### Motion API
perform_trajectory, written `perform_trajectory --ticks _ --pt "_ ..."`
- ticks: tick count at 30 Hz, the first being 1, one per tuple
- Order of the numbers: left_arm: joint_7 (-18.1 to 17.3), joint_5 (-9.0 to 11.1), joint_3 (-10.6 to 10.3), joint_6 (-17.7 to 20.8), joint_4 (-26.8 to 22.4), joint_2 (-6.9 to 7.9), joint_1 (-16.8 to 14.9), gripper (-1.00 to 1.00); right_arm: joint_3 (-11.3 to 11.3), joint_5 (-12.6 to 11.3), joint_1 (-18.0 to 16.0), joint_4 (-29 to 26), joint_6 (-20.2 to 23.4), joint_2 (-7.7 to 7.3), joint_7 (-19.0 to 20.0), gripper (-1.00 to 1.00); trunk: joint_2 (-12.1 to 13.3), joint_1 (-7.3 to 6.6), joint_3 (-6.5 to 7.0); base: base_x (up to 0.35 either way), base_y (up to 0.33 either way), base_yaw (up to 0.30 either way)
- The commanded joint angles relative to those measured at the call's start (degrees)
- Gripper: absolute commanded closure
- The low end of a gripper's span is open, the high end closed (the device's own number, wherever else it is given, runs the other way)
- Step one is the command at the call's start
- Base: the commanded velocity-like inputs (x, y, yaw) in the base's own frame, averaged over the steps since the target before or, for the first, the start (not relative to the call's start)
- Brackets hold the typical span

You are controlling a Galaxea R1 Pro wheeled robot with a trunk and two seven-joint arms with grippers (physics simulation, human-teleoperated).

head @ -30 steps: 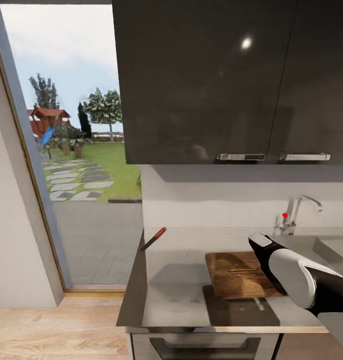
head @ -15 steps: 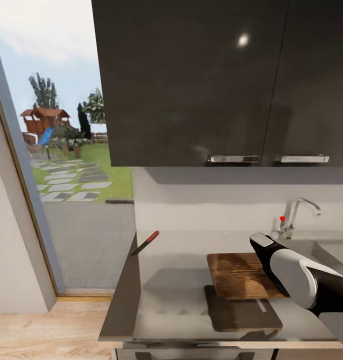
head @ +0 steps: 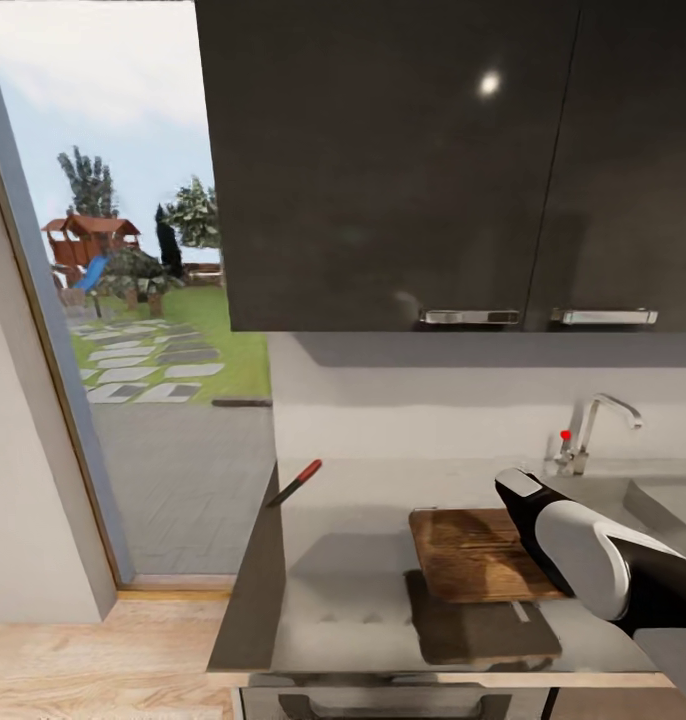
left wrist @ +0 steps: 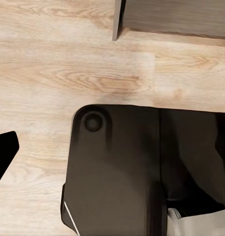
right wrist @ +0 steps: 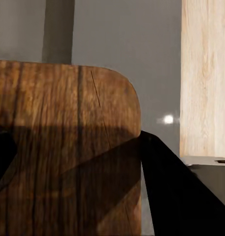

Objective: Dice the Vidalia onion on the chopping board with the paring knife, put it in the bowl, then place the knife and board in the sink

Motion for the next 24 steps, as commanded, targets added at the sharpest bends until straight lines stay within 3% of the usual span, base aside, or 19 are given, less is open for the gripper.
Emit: perform_trajectory --ticks 1,24 --pt "-0.04 0.27 0.01 -0.08 -0.04 -0.02 0.04 -1.0 -0.47 0.42 0.58 -0.08 0.03 0.18 -0.32 1.0 -0.04 0.02 0.0 -0.023 0.025 0.0" --pt "0.0 0.25 0.01 -0.1 0.01 -0.02 0.04 -1.0 -0.66 0.34 2.31 -0.16 -0.79 0.37 0.02 1.0 -0.04 0.02 0.0 -0.002 0.002 0.0"
